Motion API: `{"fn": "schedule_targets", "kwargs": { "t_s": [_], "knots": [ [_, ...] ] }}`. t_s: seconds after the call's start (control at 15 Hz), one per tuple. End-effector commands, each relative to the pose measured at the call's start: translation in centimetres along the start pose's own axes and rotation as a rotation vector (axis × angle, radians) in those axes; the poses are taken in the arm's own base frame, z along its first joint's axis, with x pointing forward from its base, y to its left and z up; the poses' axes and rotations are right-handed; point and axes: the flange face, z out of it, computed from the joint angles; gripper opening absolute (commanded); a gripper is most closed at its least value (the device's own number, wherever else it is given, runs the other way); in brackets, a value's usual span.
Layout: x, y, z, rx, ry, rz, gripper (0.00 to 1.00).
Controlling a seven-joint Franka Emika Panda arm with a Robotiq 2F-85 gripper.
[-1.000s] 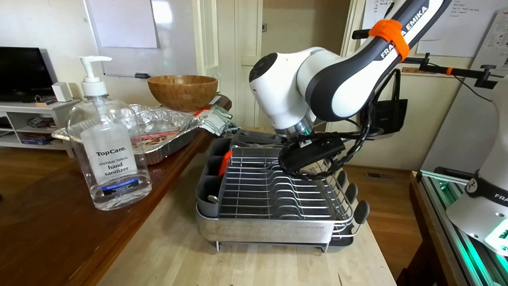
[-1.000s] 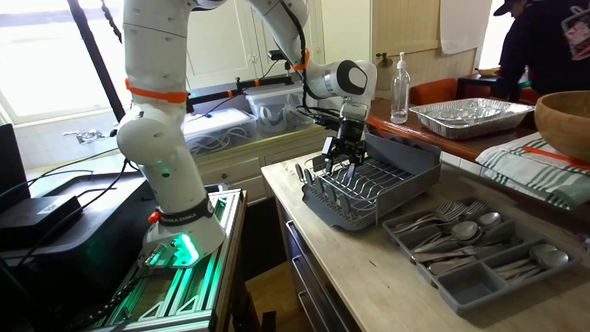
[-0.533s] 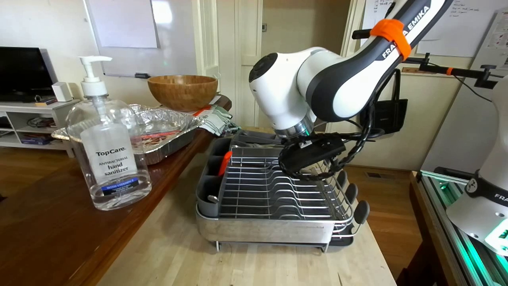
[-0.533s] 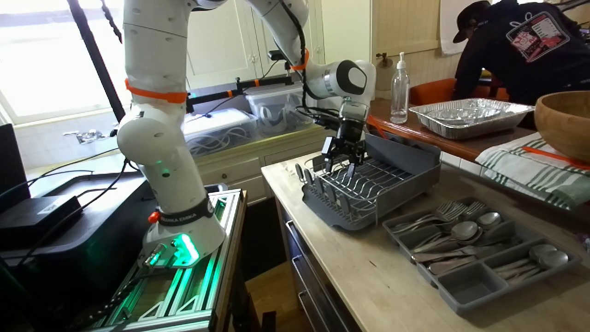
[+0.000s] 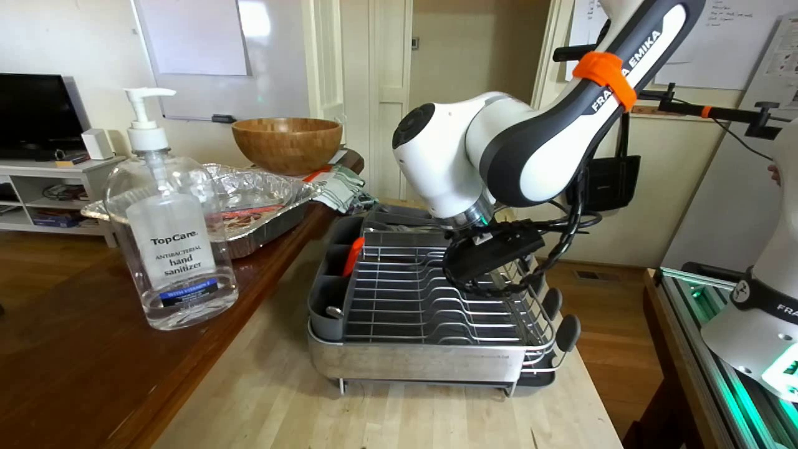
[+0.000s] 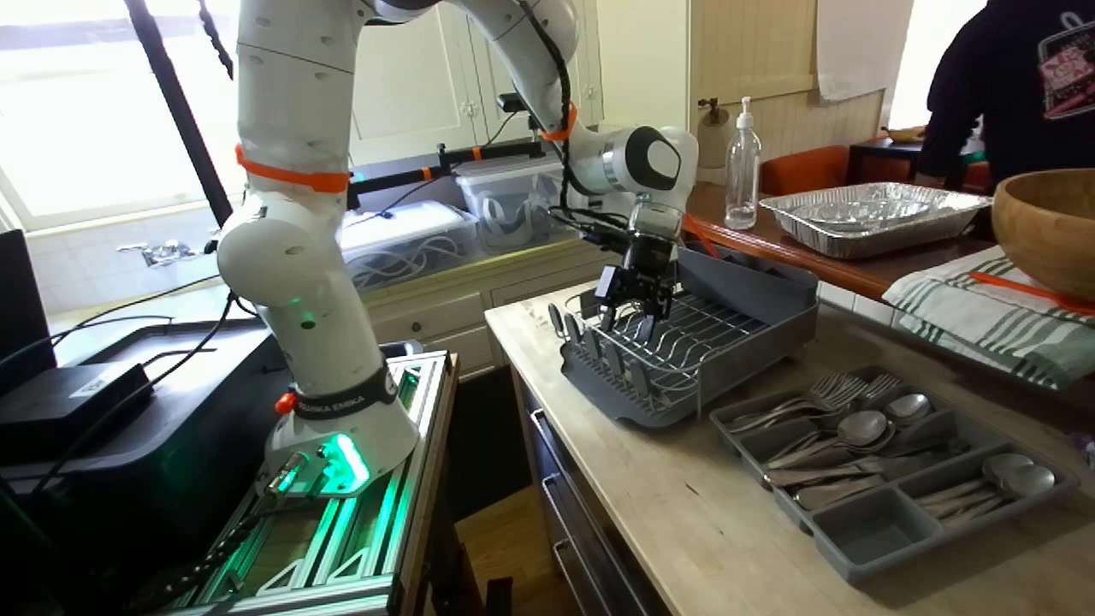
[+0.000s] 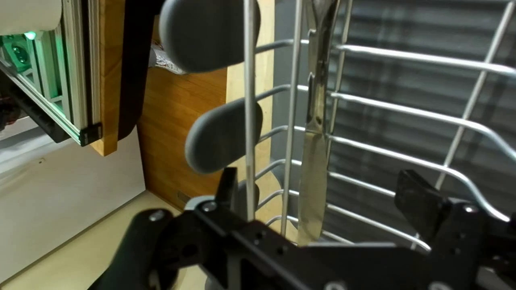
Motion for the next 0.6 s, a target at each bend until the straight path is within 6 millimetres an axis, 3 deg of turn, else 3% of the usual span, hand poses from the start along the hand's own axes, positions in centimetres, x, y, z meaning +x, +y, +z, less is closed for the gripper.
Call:
{"fn": "schedule_targets", "kwargs": {
  "t_s": [0.0,0.2,0.33,0.4,0.53],
  "knots": [
    [0.7,-0.8,1.5,0.030,-0.024,-0.050,1.00],
    [0.7,-0.7,1.7,0.013,-0.036,-0.049,0.99],
    [0.7,-0.8,1.9,0.009,-0.040,-0.048,0.84],
    [0.9,-0.6,1.7,0.007,-0.035,-0.043,0.70],
    [1.4,0.2,0.6,0.008,-0.013,-0.022,0.69]
  ]
}}
